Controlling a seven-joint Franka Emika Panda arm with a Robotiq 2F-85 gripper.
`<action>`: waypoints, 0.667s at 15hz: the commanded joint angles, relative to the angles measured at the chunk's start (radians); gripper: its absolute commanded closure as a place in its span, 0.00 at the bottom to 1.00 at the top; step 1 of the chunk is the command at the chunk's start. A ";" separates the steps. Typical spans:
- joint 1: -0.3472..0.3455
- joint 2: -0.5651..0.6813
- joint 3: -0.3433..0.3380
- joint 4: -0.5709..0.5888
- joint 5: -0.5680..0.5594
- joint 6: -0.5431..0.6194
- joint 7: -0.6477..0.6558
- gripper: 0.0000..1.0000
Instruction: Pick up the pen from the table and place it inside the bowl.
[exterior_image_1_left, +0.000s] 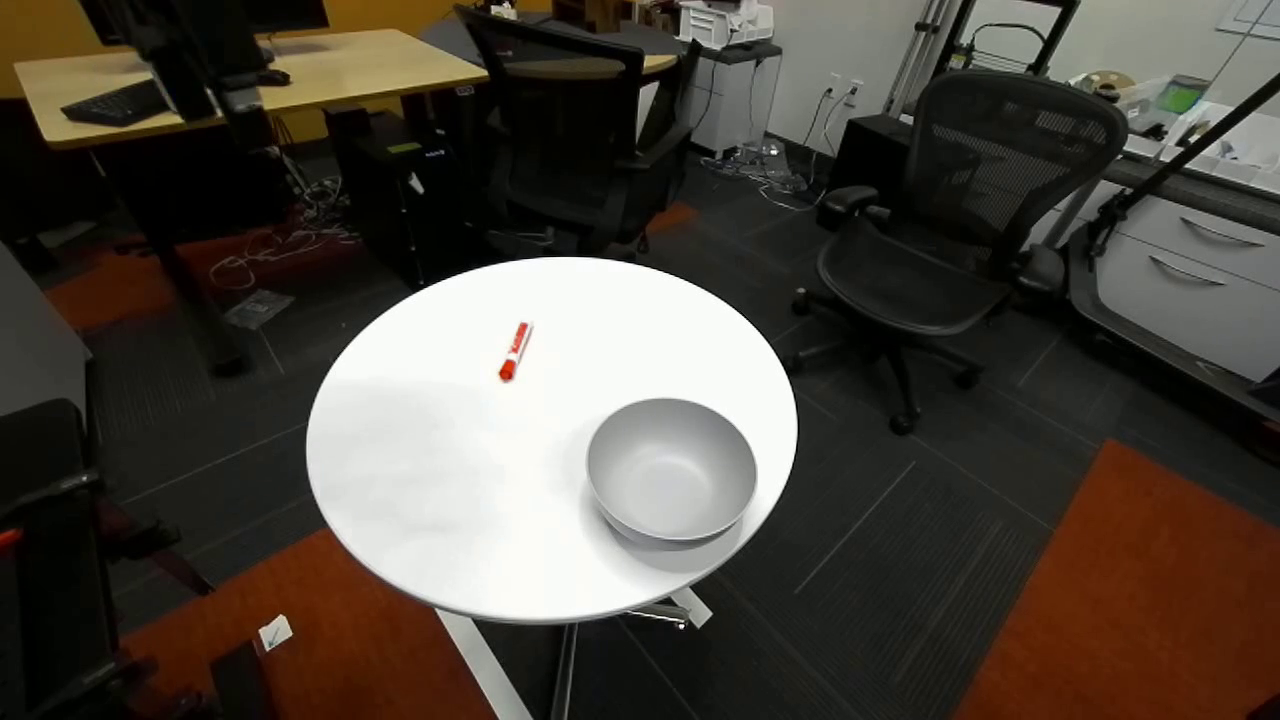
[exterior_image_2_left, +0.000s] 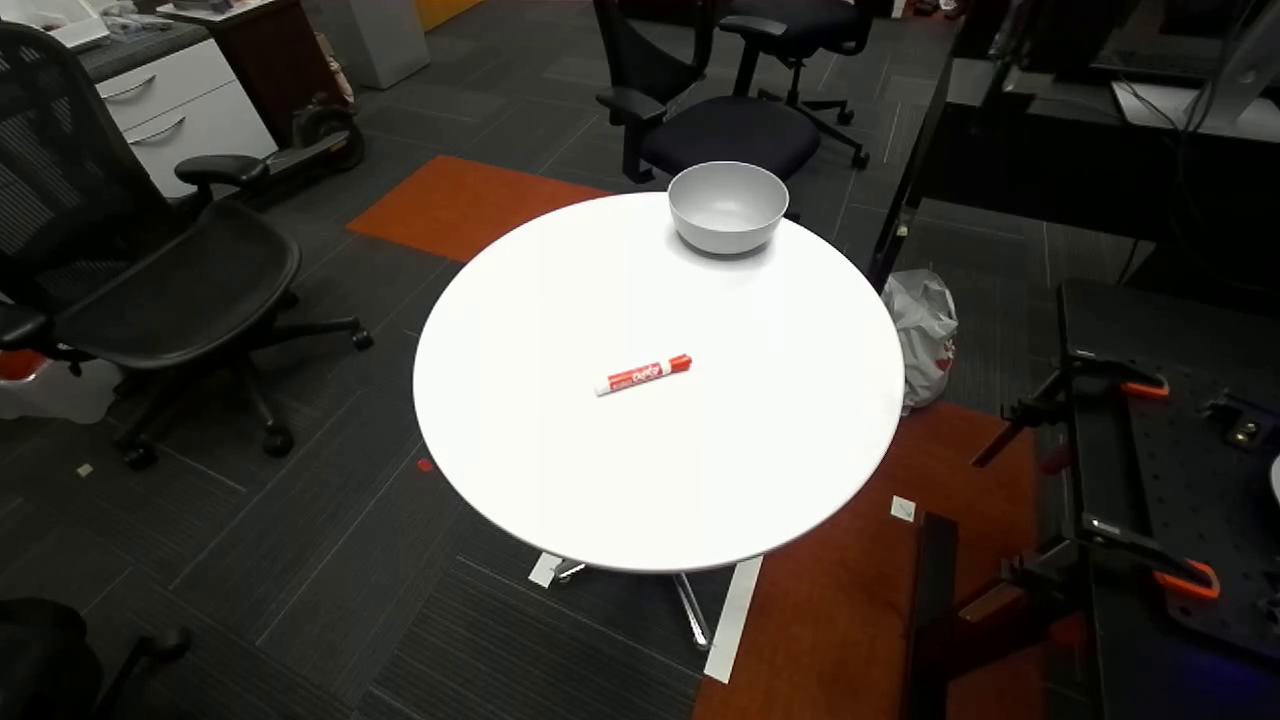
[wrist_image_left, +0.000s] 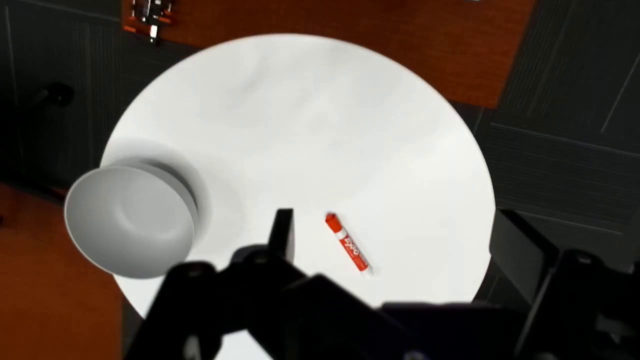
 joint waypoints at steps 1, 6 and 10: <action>0.013 0.177 0.007 0.123 -0.055 0.067 -0.081 0.00; 0.012 0.404 -0.008 0.282 -0.046 0.115 -0.234 0.00; -0.004 0.557 0.005 0.408 -0.019 0.094 -0.397 0.00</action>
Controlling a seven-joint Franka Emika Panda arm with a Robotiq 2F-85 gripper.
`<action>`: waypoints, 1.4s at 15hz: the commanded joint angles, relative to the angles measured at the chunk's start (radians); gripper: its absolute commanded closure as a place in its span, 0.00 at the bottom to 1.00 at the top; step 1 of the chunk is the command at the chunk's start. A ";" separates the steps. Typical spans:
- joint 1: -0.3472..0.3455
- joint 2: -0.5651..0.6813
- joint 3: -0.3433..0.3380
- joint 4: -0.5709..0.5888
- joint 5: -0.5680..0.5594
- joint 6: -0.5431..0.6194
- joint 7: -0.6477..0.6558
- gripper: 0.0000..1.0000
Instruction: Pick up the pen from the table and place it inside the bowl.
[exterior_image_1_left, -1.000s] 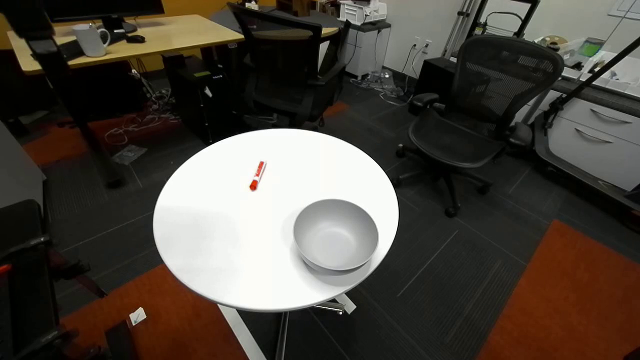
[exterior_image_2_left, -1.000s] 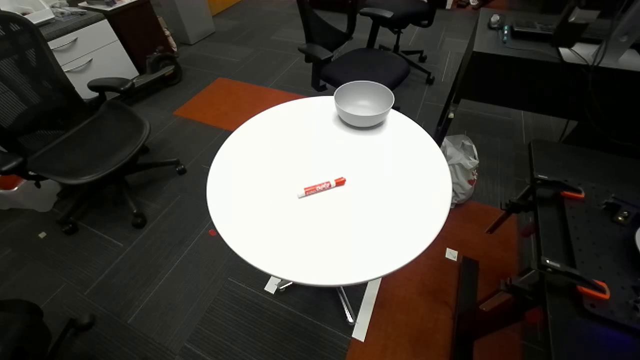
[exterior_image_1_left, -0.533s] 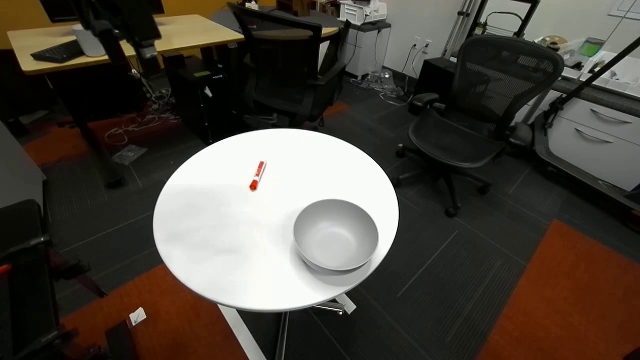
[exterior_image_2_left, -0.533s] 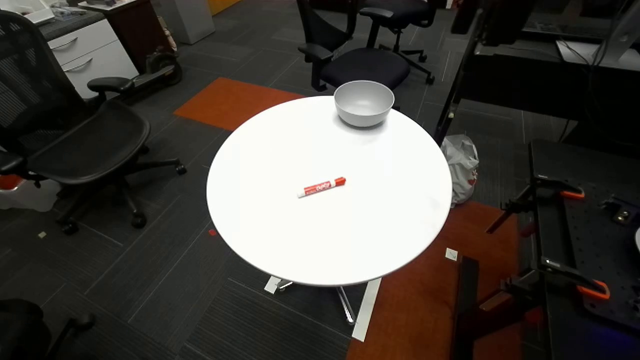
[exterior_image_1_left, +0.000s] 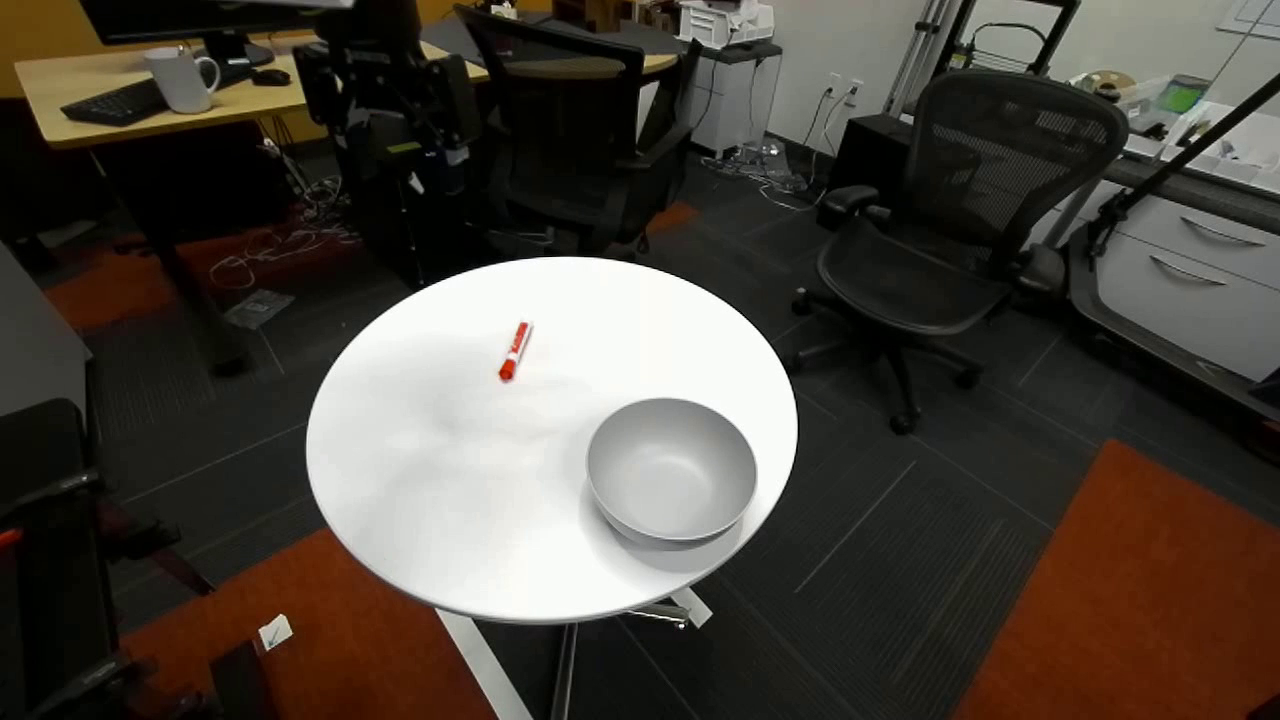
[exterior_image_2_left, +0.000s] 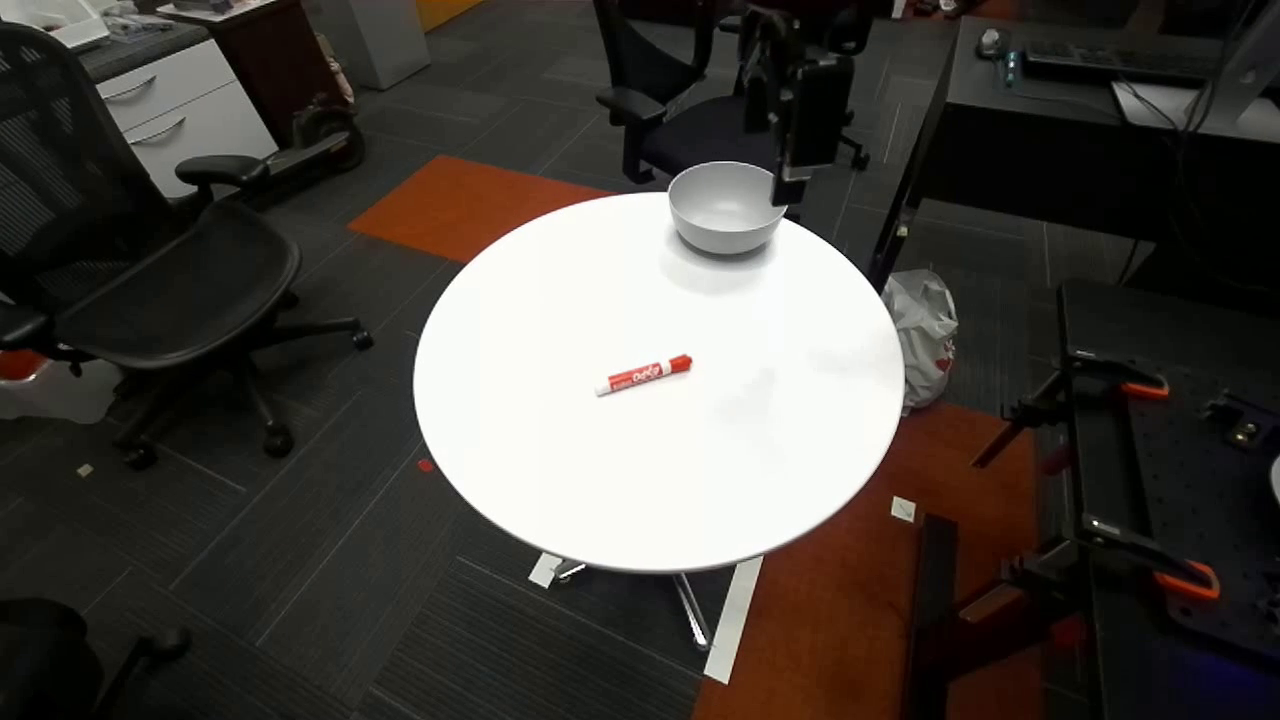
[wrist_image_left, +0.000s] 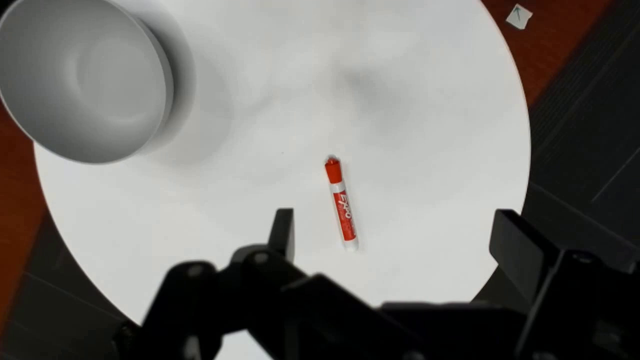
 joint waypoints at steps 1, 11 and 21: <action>-0.020 0.144 0.016 0.135 0.024 -0.014 -0.143 0.00; -0.041 0.226 0.042 0.171 0.035 -0.002 -0.212 0.00; -0.059 0.360 0.066 0.195 0.027 0.232 -0.333 0.00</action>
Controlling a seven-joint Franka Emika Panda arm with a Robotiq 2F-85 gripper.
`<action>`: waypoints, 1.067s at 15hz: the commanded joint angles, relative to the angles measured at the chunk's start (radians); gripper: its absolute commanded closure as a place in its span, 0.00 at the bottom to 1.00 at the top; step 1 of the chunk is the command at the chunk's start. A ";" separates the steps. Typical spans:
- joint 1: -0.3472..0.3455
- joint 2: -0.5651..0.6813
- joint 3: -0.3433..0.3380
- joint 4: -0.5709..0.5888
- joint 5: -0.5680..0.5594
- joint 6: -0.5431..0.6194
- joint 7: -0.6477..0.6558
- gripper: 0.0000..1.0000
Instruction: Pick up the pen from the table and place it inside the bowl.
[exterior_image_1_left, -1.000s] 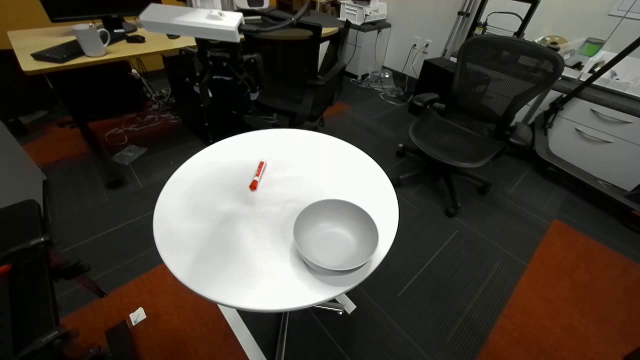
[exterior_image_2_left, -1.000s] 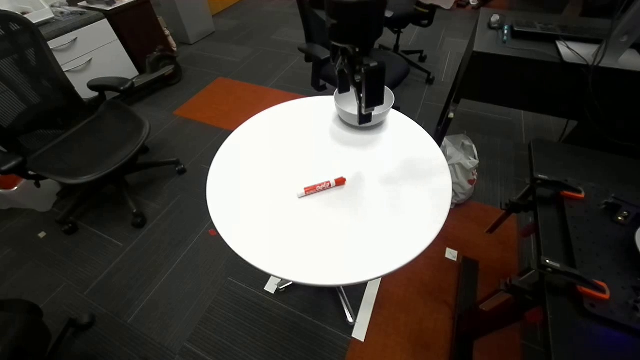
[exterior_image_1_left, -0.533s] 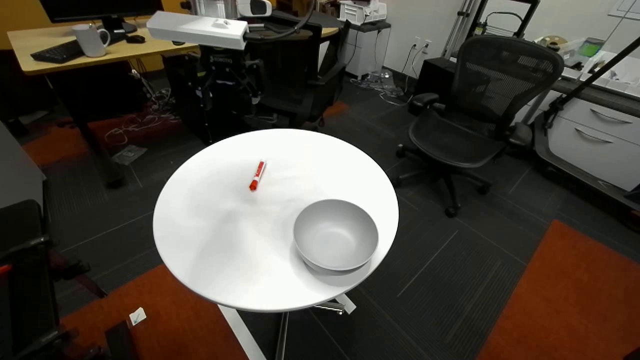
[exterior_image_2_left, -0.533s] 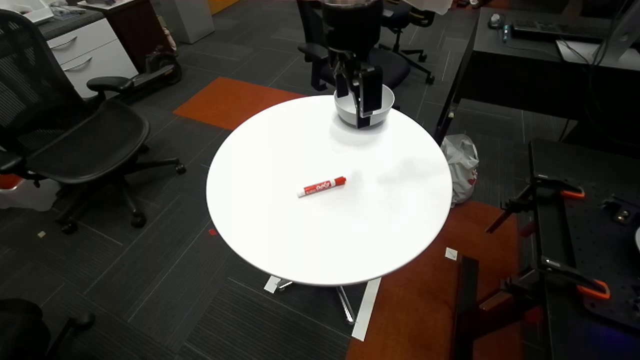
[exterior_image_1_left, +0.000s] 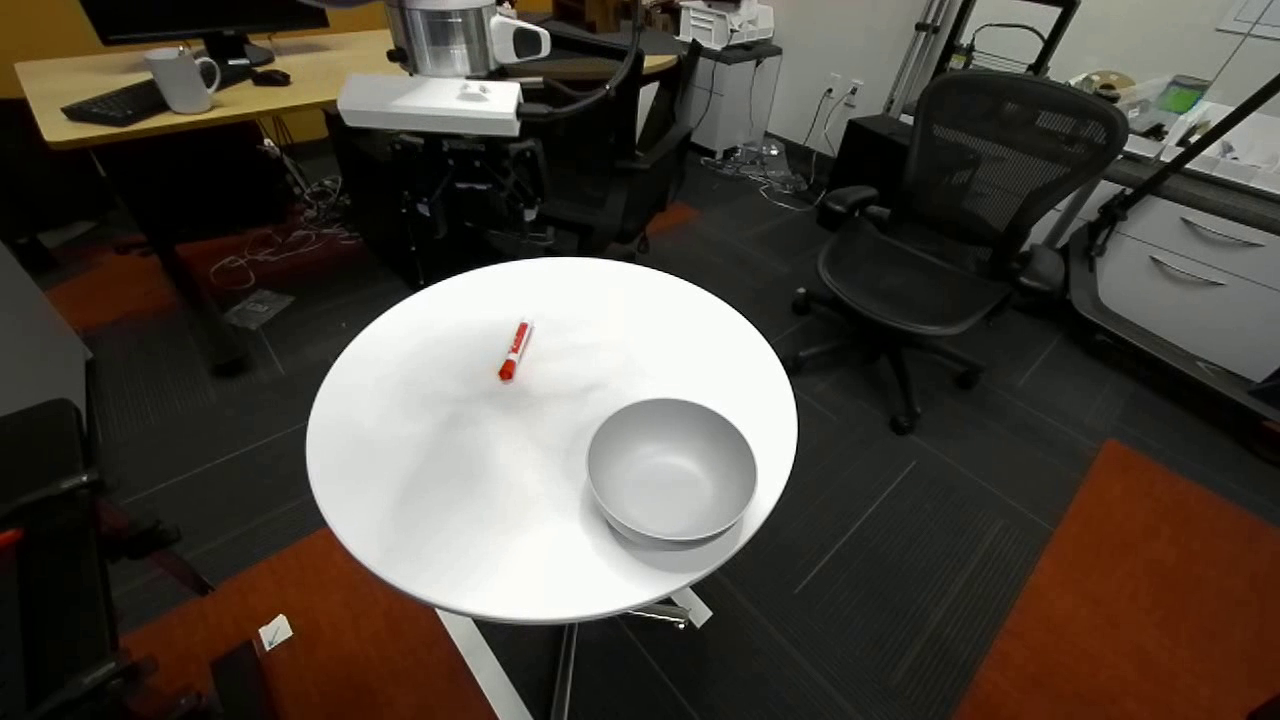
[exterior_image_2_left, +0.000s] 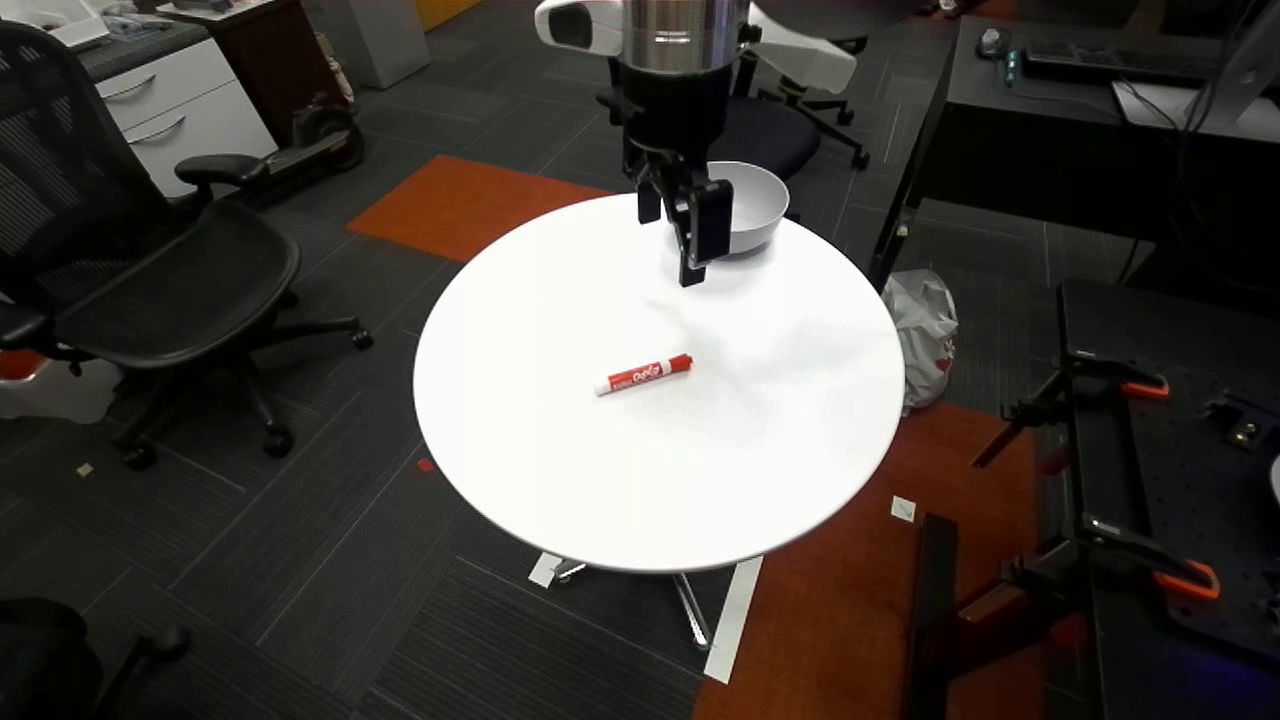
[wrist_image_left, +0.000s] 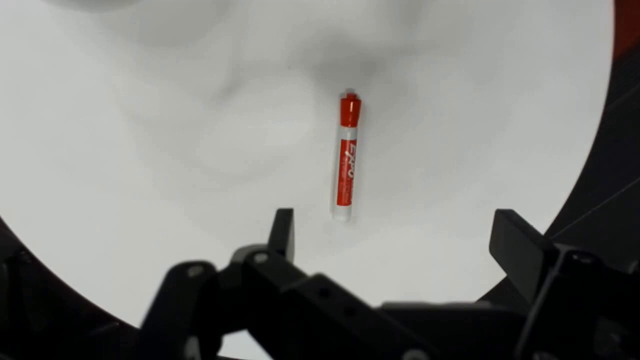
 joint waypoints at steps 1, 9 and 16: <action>-0.036 0.083 0.033 0.036 0.004 0.087 -0.043 0.00; -0.100 0.258 0.089 0.156 0.025 0.103 -0.066 0.00; -0.117 0.375 0.104 0.263 0.010 0.070 -0.074 0.00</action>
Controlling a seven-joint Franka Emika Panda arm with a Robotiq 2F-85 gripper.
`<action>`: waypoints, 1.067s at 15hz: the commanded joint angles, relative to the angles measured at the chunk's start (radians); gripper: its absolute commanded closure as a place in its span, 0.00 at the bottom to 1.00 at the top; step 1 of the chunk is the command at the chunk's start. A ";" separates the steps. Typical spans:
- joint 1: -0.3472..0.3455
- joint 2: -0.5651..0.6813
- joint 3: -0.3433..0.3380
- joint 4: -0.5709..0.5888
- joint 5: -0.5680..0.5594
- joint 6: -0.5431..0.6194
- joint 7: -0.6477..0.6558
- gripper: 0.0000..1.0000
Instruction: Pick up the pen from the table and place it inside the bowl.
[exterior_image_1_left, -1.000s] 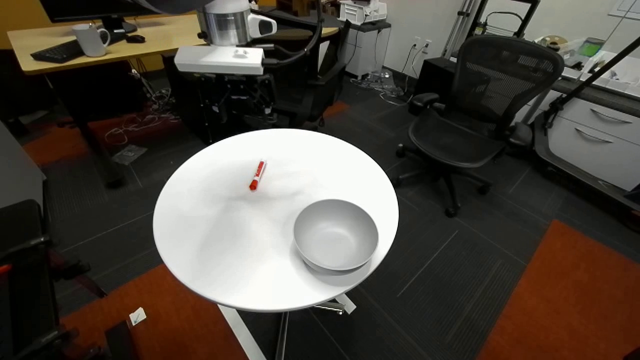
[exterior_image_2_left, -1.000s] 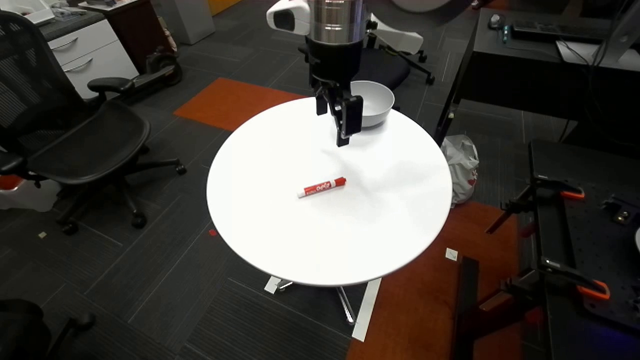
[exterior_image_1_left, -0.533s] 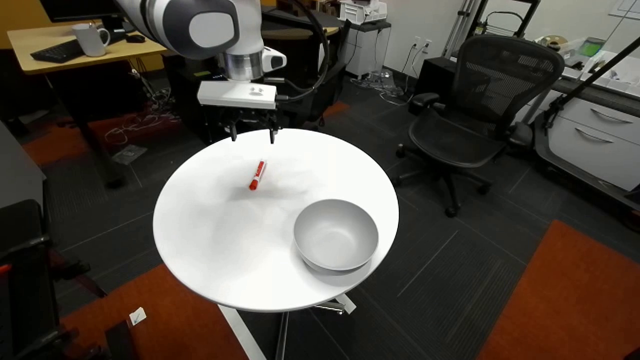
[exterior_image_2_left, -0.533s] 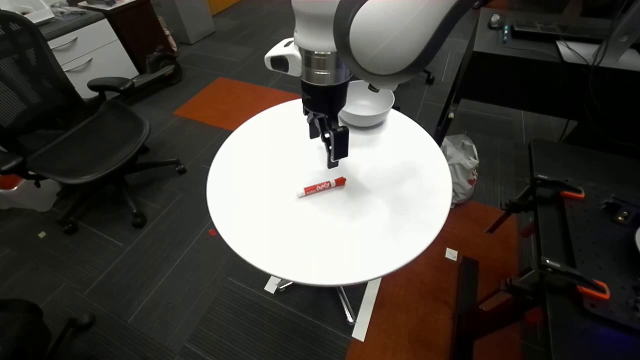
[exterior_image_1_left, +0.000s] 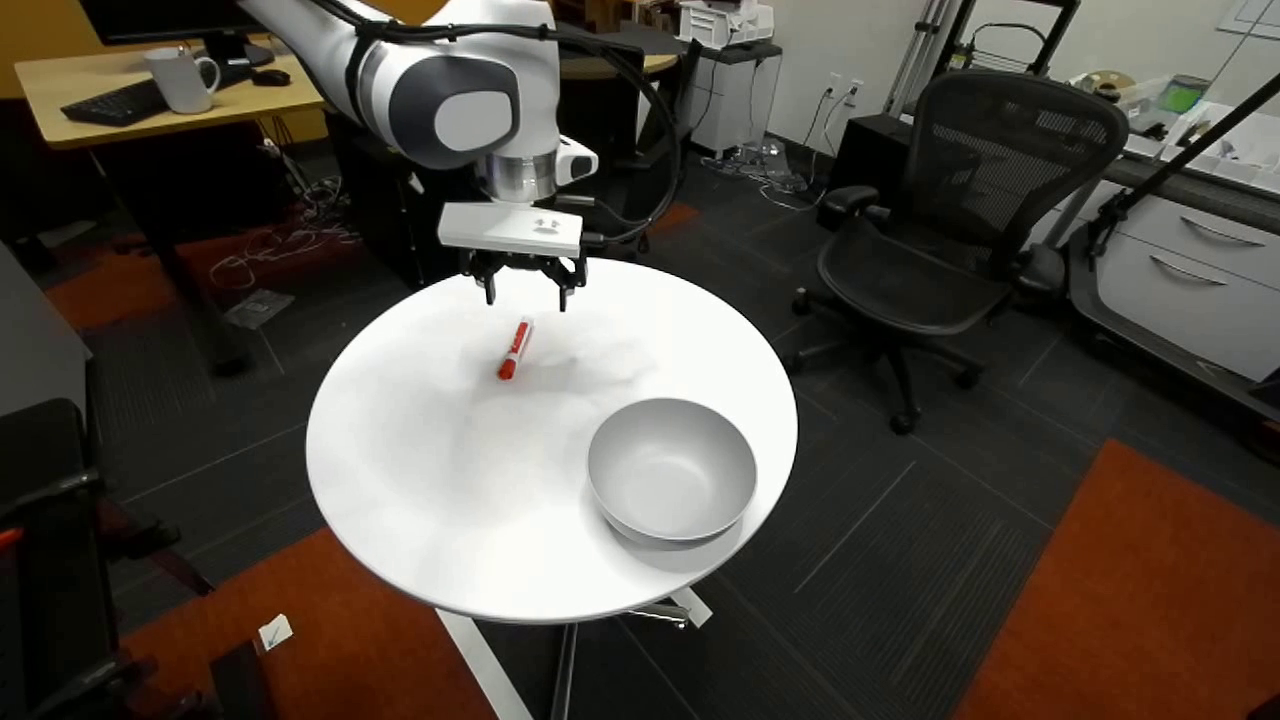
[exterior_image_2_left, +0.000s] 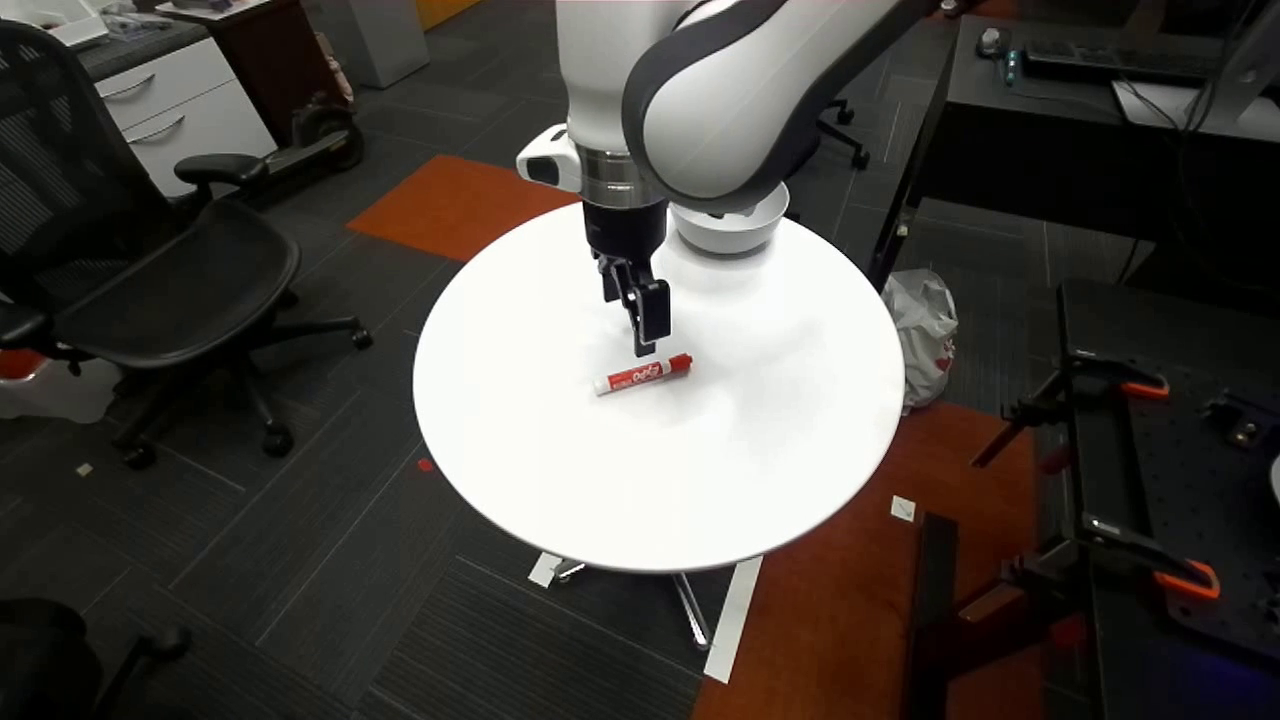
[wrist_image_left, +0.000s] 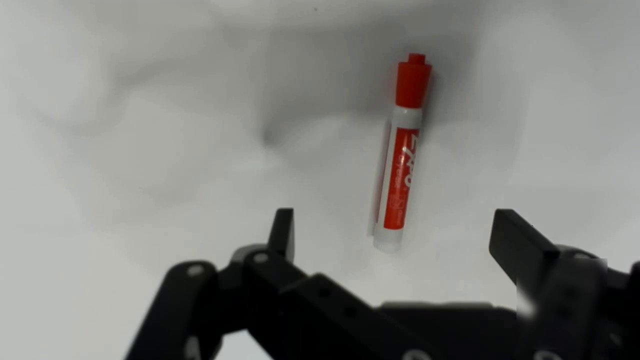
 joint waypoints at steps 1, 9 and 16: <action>-0.017 0.059 0.021 0.074 0.004 -0.046 -0.023 0.00; -0.014 0.138 0.017 0.127 -0.003 -0.075 -0.008 0.00; -0.013 0.164 0.018 0.154 -0.003 -0.085 -0.005 0.52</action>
